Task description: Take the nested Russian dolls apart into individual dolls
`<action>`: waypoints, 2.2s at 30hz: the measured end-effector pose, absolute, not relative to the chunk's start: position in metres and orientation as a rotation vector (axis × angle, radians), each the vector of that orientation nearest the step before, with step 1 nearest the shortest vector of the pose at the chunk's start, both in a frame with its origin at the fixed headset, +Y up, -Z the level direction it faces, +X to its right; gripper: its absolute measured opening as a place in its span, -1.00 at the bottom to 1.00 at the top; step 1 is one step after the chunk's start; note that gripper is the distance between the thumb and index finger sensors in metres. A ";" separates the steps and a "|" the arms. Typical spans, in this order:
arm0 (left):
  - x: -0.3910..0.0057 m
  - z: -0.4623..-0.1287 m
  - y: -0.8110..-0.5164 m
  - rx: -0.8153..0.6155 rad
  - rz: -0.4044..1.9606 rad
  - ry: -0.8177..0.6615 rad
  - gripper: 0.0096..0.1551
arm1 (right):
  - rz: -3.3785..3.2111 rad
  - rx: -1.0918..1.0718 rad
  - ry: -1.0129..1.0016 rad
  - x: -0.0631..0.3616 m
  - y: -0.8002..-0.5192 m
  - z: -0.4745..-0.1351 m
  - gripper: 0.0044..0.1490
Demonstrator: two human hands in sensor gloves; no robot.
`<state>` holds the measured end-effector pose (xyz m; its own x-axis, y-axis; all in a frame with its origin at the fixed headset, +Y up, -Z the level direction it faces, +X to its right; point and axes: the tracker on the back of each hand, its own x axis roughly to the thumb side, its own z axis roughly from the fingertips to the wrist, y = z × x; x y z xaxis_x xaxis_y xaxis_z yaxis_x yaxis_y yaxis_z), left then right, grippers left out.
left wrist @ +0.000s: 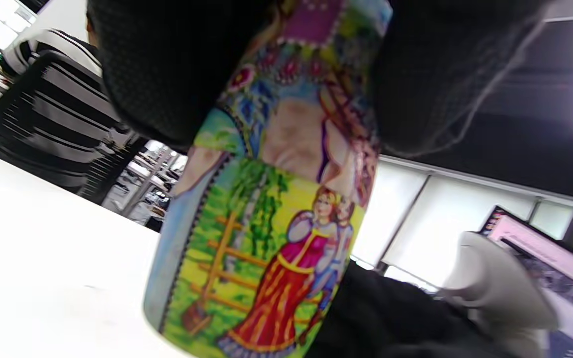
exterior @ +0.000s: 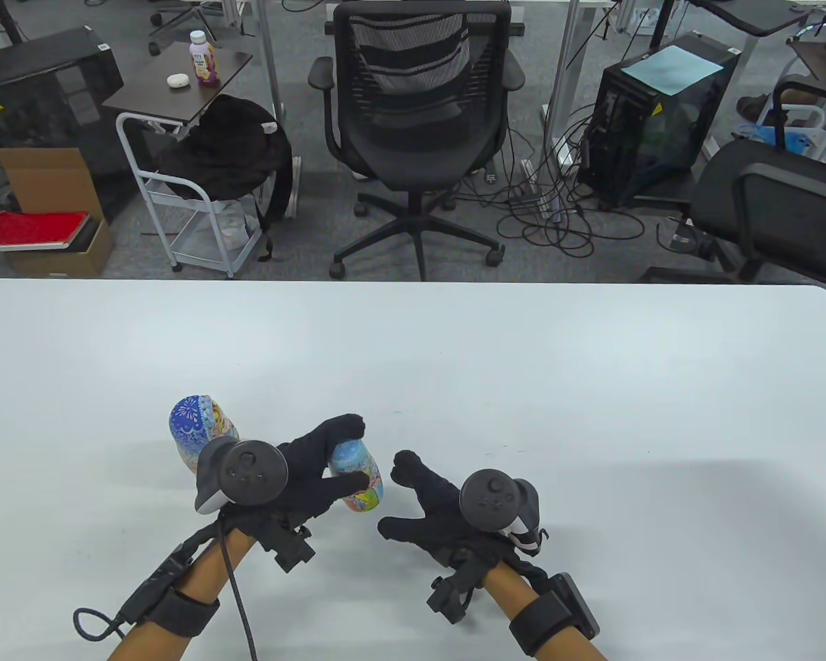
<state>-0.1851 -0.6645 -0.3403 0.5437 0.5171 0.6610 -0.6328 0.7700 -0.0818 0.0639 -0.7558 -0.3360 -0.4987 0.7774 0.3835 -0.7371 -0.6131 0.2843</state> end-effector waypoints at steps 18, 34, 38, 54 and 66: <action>-0.167 -0.317 -0.663 0.036 0.706 -0.899 -0.10 | 2.022 0.783 0.141 0.044 -0.751 -0.322 0.25; -0.216 -0.307 -0.616 0.293 0.523 -0.695 -0.07 | 2.063 0.725 0.081 0.053 -0.752 -0.328 0.24; -0.235 -0.306 -0.638 0.259 0.511 -0.615 -0.06 | 2.066 0.711 0.076 0.055 -0.753 -0.329 0.24; -0.230 -0.325 -0.721 -0.076 0.113 -0.510 -0.01 | 2.074 0.734 0.083 0.054 -0.753 -0.327 0.24; -0.226 -0.328 -0.736 -0.092 0.006 -0.501 0.00 | 2.080 0.745 0.087 0.053 -0.753 -0.327 0.24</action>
